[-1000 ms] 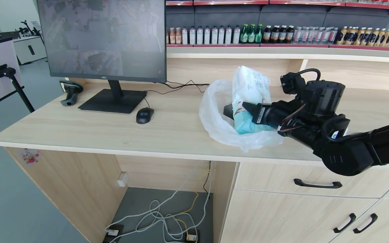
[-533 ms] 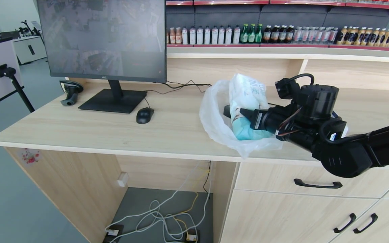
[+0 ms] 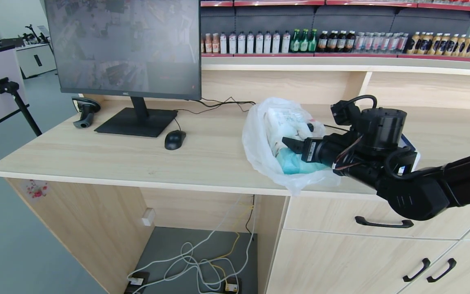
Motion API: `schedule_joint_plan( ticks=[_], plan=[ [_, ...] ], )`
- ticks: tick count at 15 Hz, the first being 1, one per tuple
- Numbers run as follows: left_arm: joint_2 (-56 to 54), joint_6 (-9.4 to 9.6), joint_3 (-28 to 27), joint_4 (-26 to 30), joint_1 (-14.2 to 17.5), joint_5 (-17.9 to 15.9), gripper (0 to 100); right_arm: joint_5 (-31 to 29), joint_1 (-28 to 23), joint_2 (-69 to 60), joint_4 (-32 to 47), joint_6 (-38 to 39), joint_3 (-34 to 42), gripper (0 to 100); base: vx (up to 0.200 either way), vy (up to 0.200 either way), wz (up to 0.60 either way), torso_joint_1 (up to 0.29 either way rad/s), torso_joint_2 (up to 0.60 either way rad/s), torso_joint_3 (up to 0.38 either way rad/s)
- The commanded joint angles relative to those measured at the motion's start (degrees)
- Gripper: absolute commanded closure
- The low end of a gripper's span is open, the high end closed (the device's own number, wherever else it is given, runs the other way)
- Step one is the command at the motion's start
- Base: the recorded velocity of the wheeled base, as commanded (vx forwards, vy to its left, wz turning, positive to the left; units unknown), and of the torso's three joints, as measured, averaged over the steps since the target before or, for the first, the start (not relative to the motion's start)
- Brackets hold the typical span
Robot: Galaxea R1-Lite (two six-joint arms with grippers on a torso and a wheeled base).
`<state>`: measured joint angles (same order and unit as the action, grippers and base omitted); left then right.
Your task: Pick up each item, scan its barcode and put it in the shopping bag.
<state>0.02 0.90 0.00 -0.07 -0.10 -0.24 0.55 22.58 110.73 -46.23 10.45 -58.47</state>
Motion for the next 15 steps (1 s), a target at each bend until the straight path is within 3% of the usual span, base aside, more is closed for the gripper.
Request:
schedule_joint_plan(
  ticks=[1, 7, 11, 13, 15],
  plan=[
    [0.0, -0.02, 0.0, 0.0, 0.0, 0.0, 0, 0.0, 0.0, 0.2, -0.6, 0.0, 0.0, 0, 0.0, 0.0, 0.0, 0.0, 0.0, 0.0],
    [0.0, -0.02, 0.0, 0.0, 0.0, 0.0, 0, -0.3, 0.2, -1.0, -9.9, -1.6, 0.3, 0, 0.0, 0.0, 0.0, 0.0, 0.0, 0.0],
    [0.0, -0.02, 0.0, 0.1, 0.0, 0.0, 0, -0.3, 0.5, -0.5, -32.6, -6.5, 6.2, 0, 0.0, 0.0, 0.0, 0.0, 0.0, 0.0],
    [0.0, -0.02, 0.0, 0.1, 0.0, 0.0, 0, 5.9, 5.9, 0.3, -43.5, -8.6, 10.0, 0, 0.0, 0.0, 0.0, 0.0, 0.0, 0.0],
    [0.0, -0.02, 0.0, 0.1, 0.0, 0.0, 0, 8.1, 6.3, 0.1, -43.8, -11.6, 12.9, 0, 0.0, 0.0, 0.0, 0.0, 0.0, 0.0]
  ],
)
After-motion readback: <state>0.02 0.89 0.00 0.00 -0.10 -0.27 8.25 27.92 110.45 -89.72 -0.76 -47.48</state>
